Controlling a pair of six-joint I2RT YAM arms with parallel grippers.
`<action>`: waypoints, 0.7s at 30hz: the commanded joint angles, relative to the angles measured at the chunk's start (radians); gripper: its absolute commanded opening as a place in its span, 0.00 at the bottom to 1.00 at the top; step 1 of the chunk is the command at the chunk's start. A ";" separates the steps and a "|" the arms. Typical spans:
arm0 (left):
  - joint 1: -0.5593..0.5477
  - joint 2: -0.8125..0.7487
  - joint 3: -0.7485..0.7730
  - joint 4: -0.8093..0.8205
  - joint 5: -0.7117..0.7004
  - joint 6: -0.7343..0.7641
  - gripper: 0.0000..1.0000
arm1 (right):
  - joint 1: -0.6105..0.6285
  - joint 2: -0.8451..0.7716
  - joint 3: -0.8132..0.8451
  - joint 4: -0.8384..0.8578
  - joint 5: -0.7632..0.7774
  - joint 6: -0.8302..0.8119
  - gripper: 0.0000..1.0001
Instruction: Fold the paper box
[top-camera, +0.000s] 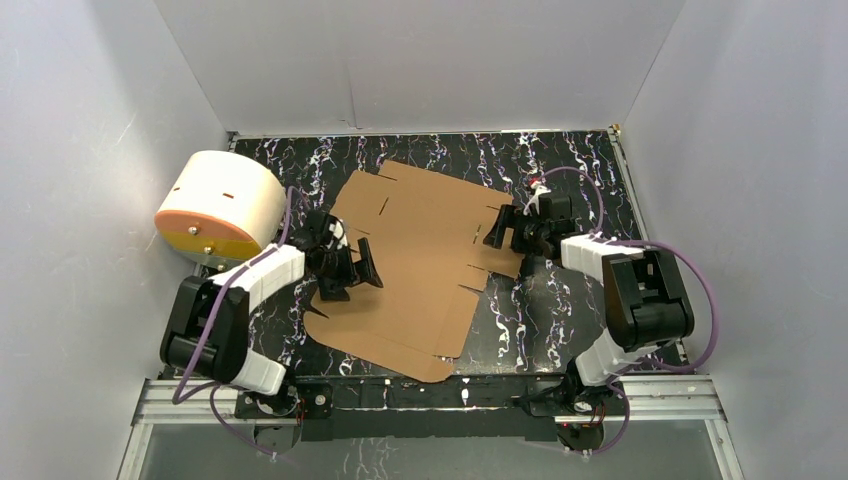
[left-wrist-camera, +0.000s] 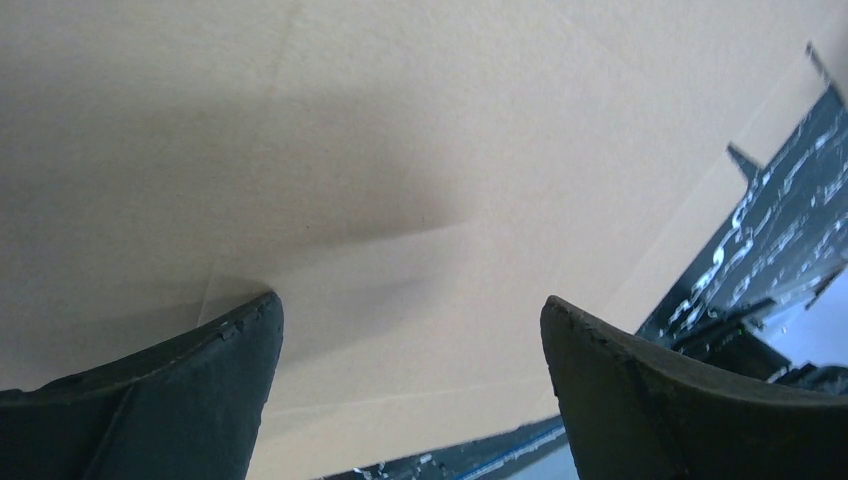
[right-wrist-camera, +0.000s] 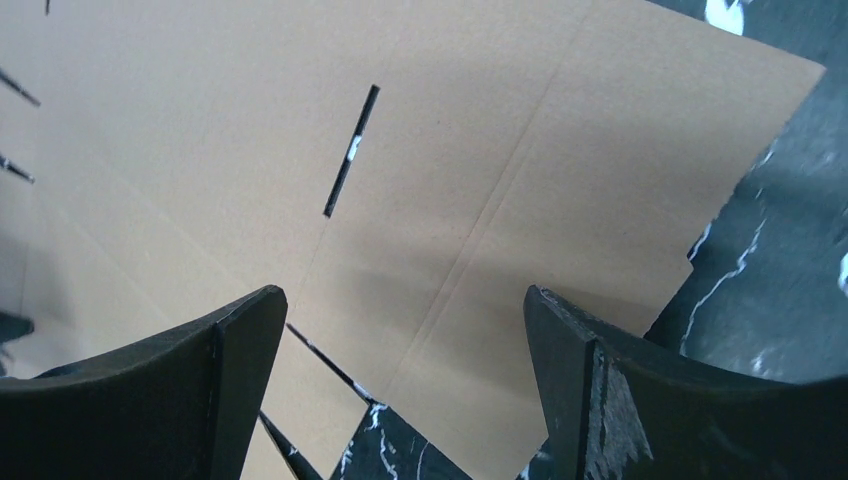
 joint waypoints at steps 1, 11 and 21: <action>-0.078 -0.090 -0.078 -0.023 0.071 -0.102 0.97 | -0.002 0.059 0.074 -0.022 0.058 -0.071 0.99; -0.222 -0.345 -0.210 0.028 0.033 -0.312 0.97 | -0.003 0.087 0.142 -0.044 -0.055 -0.129 0.99; -0.123 -0.201 0.114 -0.144 -0.274 -0.019 0.98 | -0.002 -0.014 0.113 -0.025 -0.082 -0.103 0.99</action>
